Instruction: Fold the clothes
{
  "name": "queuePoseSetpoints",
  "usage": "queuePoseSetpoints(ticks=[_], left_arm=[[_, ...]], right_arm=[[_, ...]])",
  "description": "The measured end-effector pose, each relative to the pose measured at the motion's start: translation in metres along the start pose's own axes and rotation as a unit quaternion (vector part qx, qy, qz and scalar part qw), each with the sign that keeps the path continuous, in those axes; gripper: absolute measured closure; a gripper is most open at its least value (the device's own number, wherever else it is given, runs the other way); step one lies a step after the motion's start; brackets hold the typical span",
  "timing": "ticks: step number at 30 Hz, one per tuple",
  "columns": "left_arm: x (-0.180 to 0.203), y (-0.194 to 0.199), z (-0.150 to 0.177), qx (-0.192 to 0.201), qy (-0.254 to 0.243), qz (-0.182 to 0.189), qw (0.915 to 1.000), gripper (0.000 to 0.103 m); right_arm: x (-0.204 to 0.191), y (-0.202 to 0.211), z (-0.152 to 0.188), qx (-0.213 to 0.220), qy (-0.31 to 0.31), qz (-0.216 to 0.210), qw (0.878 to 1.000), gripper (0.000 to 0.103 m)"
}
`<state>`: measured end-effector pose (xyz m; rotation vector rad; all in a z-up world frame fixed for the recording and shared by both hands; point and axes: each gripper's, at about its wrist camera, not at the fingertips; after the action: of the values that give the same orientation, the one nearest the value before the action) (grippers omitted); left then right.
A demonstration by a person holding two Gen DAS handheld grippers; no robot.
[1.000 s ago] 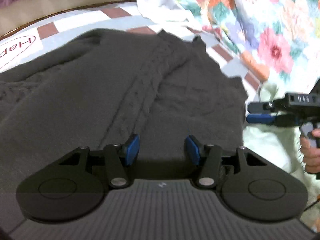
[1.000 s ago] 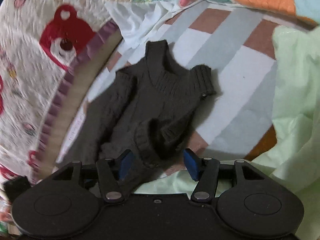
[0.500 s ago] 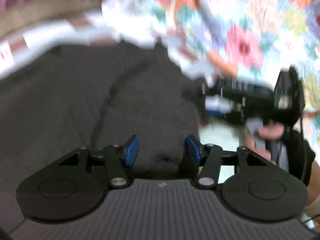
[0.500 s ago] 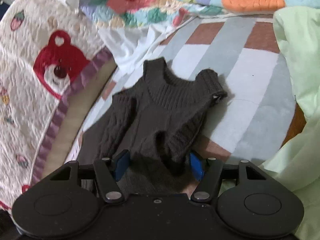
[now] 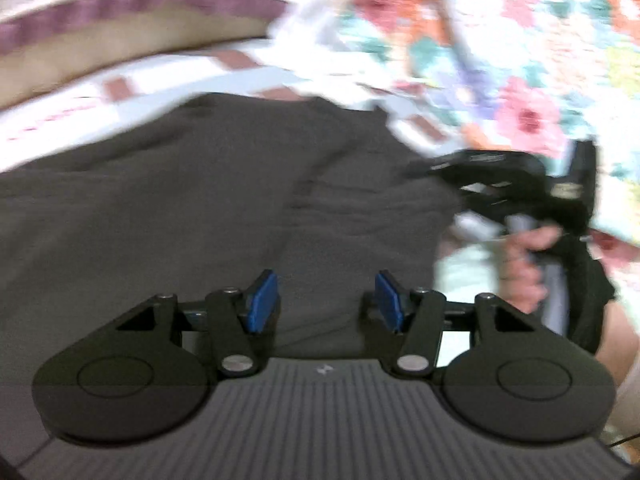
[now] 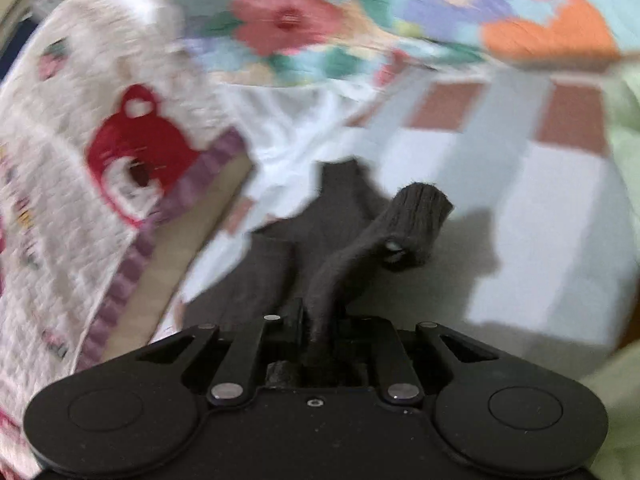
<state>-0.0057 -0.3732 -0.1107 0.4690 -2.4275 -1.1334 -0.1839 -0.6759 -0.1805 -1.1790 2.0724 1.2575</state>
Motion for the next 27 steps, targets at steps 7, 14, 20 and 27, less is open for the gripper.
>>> queuePoseSetpoints(ticks=[7,14,20,27], left_arm=[[-0.08,0.076,0.028,0.017,0.071,-0.142,0.9871,0.05],[-0.127,0.104,0.06,0.051,0.153,-0.147,0.9758,0.05],[-0.133,0.103,0.082,0.076,0.18,-0.11,0.9745,0.05],[-0.147,0.107,0.087,0.09,0.225,-0.05,0.9689,0.05]], right_arm=[[-0.133,0.02,0.016,0.004,0.205,-0.122,0.971,0.088],[-0.213,-0.012,0.139,-0.17,0.393,-0.189,0.884,0.089],[-0.196,-0.045,0.192,-0.251,0.44,-0.134,0.852,0.09],[-0.214,-0.042,0.202,-0.235,0.484,-0.105,0.837,0.088]])
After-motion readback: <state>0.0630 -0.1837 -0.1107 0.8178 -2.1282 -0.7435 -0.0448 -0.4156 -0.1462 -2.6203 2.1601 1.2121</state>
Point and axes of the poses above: each gripper's, at about its wrist camera, not at the fingertips, and y roughly against the way its jaws point, x to its right, z to its underside, and after that the axes turned 3 degrees about -y, right-handed
